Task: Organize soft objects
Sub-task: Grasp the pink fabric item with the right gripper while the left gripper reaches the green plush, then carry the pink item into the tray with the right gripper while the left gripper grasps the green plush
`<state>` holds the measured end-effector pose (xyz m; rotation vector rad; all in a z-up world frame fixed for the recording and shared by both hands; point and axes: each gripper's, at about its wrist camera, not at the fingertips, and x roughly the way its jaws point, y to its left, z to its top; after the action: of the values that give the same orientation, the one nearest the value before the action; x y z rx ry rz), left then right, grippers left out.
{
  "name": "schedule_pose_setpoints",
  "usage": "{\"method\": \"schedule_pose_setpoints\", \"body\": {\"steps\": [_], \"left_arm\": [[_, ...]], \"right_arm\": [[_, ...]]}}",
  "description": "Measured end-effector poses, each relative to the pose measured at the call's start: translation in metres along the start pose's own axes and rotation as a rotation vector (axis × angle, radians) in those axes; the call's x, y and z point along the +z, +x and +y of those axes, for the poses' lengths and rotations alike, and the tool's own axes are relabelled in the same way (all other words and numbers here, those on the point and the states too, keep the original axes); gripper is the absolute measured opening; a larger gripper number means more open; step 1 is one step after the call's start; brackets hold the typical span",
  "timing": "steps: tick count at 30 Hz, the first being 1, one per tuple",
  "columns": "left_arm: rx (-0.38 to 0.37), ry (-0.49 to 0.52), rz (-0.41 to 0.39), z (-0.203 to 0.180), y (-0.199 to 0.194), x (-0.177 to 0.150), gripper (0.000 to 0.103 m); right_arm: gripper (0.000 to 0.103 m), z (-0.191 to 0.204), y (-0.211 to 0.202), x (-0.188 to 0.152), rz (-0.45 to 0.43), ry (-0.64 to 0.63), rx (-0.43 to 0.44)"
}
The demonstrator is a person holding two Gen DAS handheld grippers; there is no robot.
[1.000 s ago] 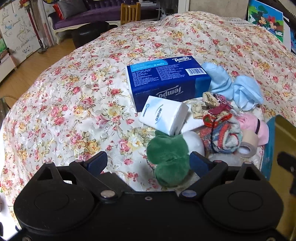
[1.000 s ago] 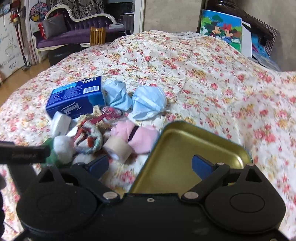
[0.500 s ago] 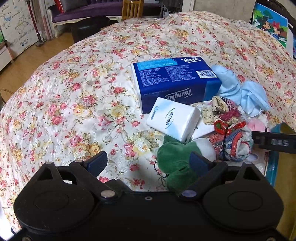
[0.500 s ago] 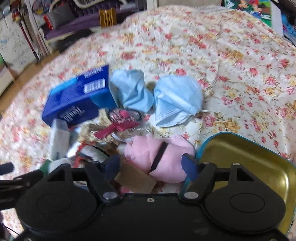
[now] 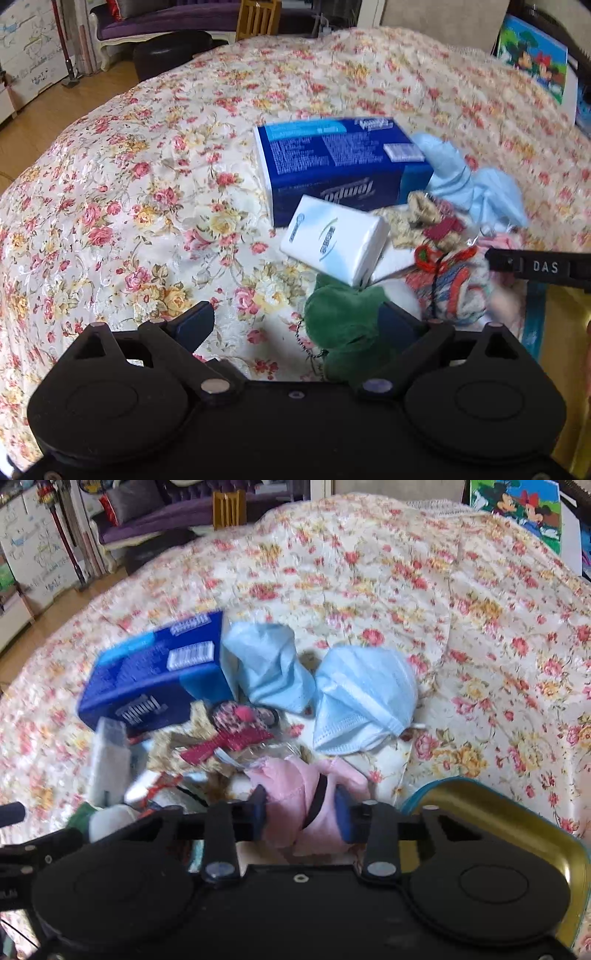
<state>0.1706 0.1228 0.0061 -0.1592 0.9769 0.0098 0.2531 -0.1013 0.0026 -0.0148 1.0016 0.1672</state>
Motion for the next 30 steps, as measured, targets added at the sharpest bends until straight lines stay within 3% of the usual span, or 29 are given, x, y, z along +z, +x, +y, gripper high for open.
{"method": "schedule_pose_setpoints", "body": {"steps": [5, 10, 21, 22, 24, 25, 30], "left_arm": [[-0.027, 0.013, -0.063, 0.0, -0.015, -0.001, 0.093], [-0.113, 0.073, -0.022, -0.011, -0.01, -0.006, 0.093], [-0.06, 0.104, 0.082, -0.026, 0.026, -0.012, 0.091], [-0.063, 0.104, 0.09, -0.027, 0.029, -0.013, 0.09], [-0.106, 0.102, 0.107, -0.029, 0.032, -0.016, 0.065], [-0.135, 0.096, 0.12, -0.03, 0.032, -0.017, 0.058], [-0.1, 0.125, 0.059, -0.036, 0.016, -0.023, 0.053]], "right_arm": [[0.031, 0.0, -0.028, 0.0, -0.076, 0.032, 0.042], [0.031, 0.0, -0.051, -0.004, -0.119, 0.053, 0.061], [0.032, 0.001, -0.108, -0.034, -0.19, 0.05, 0.046], [0.032, 0.002, -0.114, -0.037, -0.195, 0.044, 0.042], [0.032, 0.004, -0.124, -0.046, -0.202, 0.031, 0.033], [0.032, 0.004, -0.129, -0.051, -0.202, 0.026, 0.031], [0.032, 0.001, -0.156, -0.076, -0.214, 0.018, 0.023]]}}
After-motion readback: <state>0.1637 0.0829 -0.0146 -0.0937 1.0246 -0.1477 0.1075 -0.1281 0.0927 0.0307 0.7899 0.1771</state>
